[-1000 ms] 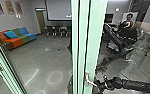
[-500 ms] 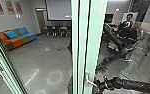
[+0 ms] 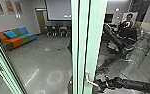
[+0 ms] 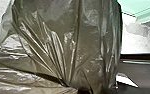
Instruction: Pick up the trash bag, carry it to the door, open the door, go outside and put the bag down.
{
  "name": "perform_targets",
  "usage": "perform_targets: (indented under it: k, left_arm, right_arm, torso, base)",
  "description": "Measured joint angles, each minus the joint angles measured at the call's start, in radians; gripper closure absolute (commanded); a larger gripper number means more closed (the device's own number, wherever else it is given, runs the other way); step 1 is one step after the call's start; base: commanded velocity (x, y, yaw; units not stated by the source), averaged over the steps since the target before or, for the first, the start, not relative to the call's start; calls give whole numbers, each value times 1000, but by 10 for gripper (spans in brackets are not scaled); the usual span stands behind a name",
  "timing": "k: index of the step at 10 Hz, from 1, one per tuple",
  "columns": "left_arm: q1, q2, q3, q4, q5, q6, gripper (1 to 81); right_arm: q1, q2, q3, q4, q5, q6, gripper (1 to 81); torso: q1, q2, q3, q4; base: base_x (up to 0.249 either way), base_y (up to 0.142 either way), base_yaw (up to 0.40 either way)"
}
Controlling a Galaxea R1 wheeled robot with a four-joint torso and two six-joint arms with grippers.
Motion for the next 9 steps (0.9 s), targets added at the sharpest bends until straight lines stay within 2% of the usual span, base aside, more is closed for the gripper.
perform_targets:
  k: [9]
  left_arm:
    - [0,0,0,0,0,0,811]
  right_arm:
    - [8,8,2,0,-26,2,10]
  torso:
    - [0,0,0,0]
  base:
    - [0,0,0]
